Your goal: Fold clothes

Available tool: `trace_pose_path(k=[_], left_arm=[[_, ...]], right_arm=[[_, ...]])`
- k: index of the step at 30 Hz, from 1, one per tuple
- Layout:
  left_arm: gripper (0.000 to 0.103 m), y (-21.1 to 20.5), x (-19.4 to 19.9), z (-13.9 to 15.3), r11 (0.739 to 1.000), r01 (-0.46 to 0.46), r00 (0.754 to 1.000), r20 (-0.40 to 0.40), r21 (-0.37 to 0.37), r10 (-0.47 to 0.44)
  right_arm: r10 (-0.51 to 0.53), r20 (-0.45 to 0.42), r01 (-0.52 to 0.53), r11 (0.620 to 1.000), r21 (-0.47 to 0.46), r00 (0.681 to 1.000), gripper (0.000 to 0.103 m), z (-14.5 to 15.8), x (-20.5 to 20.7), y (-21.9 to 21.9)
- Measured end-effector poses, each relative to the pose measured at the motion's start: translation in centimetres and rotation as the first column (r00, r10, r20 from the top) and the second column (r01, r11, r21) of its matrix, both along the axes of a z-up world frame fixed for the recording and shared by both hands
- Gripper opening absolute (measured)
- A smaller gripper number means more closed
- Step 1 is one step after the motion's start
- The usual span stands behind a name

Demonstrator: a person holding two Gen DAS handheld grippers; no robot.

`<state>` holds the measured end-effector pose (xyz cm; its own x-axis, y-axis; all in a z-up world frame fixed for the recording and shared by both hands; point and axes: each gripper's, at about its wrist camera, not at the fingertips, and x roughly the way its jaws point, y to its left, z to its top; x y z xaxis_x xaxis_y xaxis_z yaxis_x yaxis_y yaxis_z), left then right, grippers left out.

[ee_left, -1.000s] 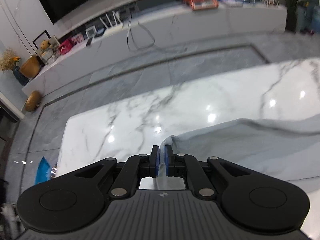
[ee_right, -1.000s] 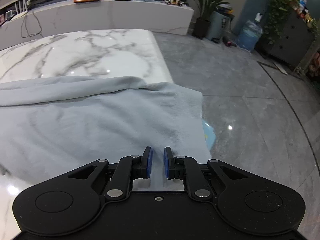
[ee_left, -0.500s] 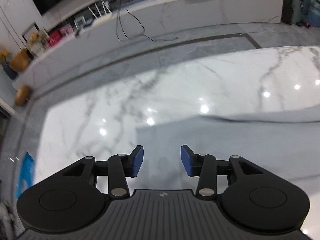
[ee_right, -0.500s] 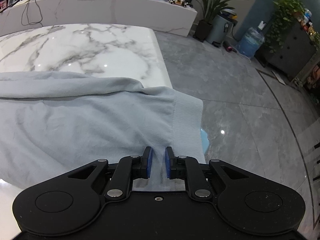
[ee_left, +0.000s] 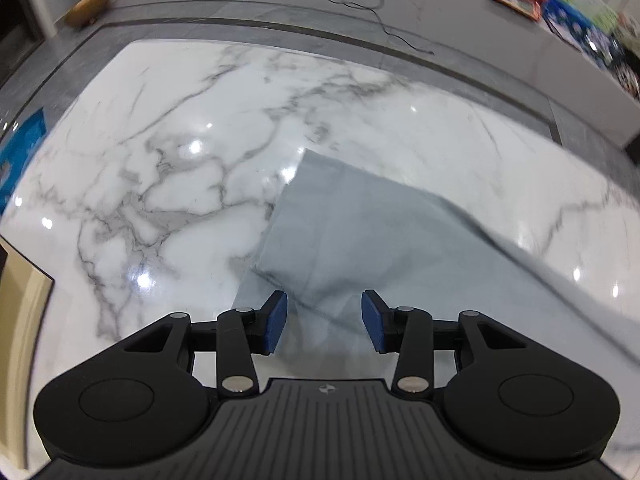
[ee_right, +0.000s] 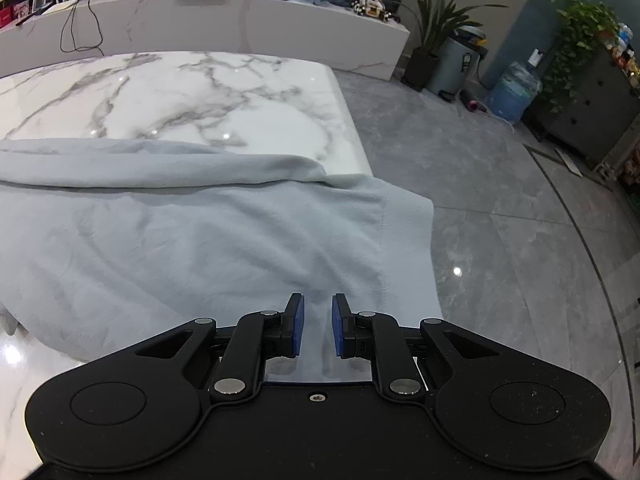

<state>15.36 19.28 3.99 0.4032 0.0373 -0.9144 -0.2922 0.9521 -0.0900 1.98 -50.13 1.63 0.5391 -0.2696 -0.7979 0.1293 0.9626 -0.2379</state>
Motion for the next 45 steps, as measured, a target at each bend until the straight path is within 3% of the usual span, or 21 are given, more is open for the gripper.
trace_pose_path(k=[2,5,13,16,21,26,32,34,37,38,40,45], left_arm=[[0.018,0.3,0.1,-0.4,1.000,-0.025,1.000,0.000,-0.013,0.025],[0.006,0.5,-0.1,-0.4,1.000,-0.023,1.000,0.020,-0.006,0.023],[0.005,1.2,-0.6,3.9,0.999,0.026,0.999,0.030,-0.023,-0.025],[0.005,1.0,-0.5,4.9,0.999,0.046,0.998,0.036,-0.022,-0.046],[0.005,0.7,-0.4,5.1,0.998,0.050,0.998,0.044,-0.028,-0.049],[0.005,0.8,-0.6,5.0,0.998,0.045,0.998,0.053,-0.042,-0.043],[0.005,1.1,-0.9,4.8,0.997,0.050,0.998,0.049,-0.057,-0.048],[0.005,1.1,-0.9,4.7,0.997,0.053,0.998,0.049,-0.057,-0.050],[0.005,1.2,-0.8,4.5,0.997,0.057,0.997,0.046,-0.056,-0.055],[0.005,1.2,-0.8,4.3,0.997,0.057,0.998,0.044,-0.056,-0.055],[0.005,1.3,-0.8,4.2,0.997,0.057,0.998,0.041,-0.056,-0.055],[0.005,1.7,-1.0,5.3,0.995,0.065,0.997,0.053,-0.070,-0.062]], right_arm=[[0.001,0.000,-0.001,1.000,-0.002,1.000,0.014,0.0,0.0,0.1],[0.003,-0.009,-0.003,1.000,-0.009,1.000,0.014,-0.1,-0.1,-0.1],[-0.050,-0.028,0.050,0.998,-0.026,0.998,0.013,-0.2,0.3,-1.4],[-0.035,0.015,0.035,0.999,0.005,0.999,0.014,0.6,-0.4,-0.8],[0.096,0.096,-0.105,0.990,0.096,0.991,0.014,2.9,-3.1,3.8],[0.217,0.148,-0.235,0.965,0.119,0.965,0.017,3.7,-5.7,10.0],[0.238,0.124,-0.255,0.956,0.148,0.963,0.017,1.8,-6.3,15.6],[0.224,0.114,-0.237,0.964,0.123,0.968,0.017,0.7,-5.7,16.3],[0.190,0.117,-0.208,0.964,0.165,0.975,0.017,-0.1,-4.8,16.0],[0.179,0.125,-0.198,0.965,0.169,0.976,0.016,-0.1,-4.7,15.8],[0.159,0.137,-0.182,0.967,0.177,0.978,0.001,0.0,-4.5,15.6],[0.166,0.132,-0.191,0.959,0.208,0.977,0.001,2.3,-5.0,14.7]])
